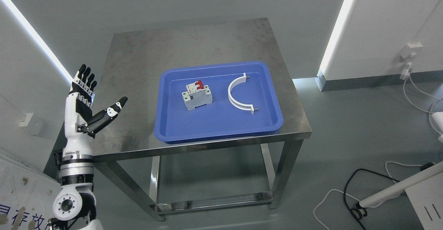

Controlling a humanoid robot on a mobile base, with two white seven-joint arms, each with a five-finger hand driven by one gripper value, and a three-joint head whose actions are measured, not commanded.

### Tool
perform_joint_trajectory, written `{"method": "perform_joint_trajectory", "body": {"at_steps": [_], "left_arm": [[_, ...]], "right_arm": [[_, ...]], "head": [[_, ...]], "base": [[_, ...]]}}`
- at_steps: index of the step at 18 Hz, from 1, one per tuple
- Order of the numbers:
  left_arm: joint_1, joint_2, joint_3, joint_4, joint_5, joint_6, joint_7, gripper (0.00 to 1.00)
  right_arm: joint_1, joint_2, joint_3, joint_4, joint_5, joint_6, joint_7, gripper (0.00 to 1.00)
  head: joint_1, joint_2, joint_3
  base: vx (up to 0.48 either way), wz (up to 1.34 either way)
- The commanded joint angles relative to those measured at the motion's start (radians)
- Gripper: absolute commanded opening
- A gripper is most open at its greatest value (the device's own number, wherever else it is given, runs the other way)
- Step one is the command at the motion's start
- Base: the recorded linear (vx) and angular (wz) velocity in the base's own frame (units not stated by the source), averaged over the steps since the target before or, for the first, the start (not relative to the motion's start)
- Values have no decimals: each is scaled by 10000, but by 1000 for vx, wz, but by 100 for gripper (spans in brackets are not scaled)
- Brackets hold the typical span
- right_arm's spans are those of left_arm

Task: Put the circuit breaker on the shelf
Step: 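Reach the left hand toward the circuit breaker in the blue tray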

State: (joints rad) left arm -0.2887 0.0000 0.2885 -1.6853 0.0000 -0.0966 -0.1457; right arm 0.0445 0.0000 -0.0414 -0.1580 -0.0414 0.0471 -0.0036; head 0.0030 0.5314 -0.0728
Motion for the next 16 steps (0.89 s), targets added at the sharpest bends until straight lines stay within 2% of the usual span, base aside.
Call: {"method": "perform_joint_trajectory", "body": {"at_steps": [1, 3, 7, 9, 11, 14, 16], "left_arm": [[49, 175, 91, -5, 123, -15, -15, 100], [-42, 175, 91, 10, 138, -15, -76, 100], [-823, 245, -169, 117, 77, 0, -1378, 100], [-932, 886, -719, 331, -487, 122, -1717, 100], [-977, 2096, -1837, 576, -1407, 412, -1902, 100], [-1880, 2362, -2392, 593, -1672, 1301, -1978, 100], [-2447, 2424, -3233, 608, -1748, 2142, -2330, 95]], "right_arm": [[0, -175, 0, 0, 0, 4, 5, 100], [0, -175, 0, 0, 0, 4, 5, 100], [0, -175, 0, 0, 0, 4, 5, 100], [0, -175, 0, 0, 0, 4, 5, 100], [0, -175, 0, 0, 0, 4, 5, 100], [0, -175, 0, 0, 0, 4, 5, 100], [0, -175, 0, 0, 0, 4, 5, 100]], "head": [[0, 0, 0], [0, 0, 0], [0, 0, 0], [0, 0, 0], [0, 0, 0], [0, 0, 0], [0, 2, 0]], "base": [[0, 0], [0, 0], [0, 0], [0, 0], [0, 0], [0, 0], [0, 0]]}}
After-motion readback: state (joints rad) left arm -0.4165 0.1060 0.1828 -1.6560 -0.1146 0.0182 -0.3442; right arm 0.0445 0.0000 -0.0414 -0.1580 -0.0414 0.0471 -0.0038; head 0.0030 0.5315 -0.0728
